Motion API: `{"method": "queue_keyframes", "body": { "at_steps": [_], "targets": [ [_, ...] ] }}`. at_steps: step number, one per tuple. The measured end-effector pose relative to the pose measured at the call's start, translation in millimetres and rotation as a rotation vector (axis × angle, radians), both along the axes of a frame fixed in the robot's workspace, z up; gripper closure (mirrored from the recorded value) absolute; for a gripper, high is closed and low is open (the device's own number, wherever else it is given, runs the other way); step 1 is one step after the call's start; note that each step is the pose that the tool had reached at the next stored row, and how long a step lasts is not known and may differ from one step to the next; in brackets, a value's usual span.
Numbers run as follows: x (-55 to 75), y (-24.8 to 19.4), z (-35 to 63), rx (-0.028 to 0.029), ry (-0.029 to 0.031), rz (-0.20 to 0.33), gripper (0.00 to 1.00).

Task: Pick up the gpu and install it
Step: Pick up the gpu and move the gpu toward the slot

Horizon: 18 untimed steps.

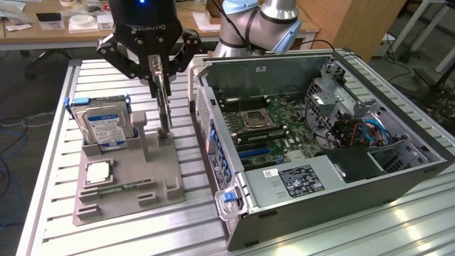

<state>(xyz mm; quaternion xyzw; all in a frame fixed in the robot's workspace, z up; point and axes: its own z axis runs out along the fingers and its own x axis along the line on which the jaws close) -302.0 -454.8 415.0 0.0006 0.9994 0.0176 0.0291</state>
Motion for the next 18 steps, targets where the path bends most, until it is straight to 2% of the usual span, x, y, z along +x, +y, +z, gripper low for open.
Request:
{"method": "queue_keyframes", "body": {
  "at_steps": [14,18],
  "targets": [
    [0.1,0.0,1.1,0.0,-0.0001,0.0,0.73],
    [3.8,0.0,1.6,0.0,-0.0001,0.0,0.73]
  ]
}}
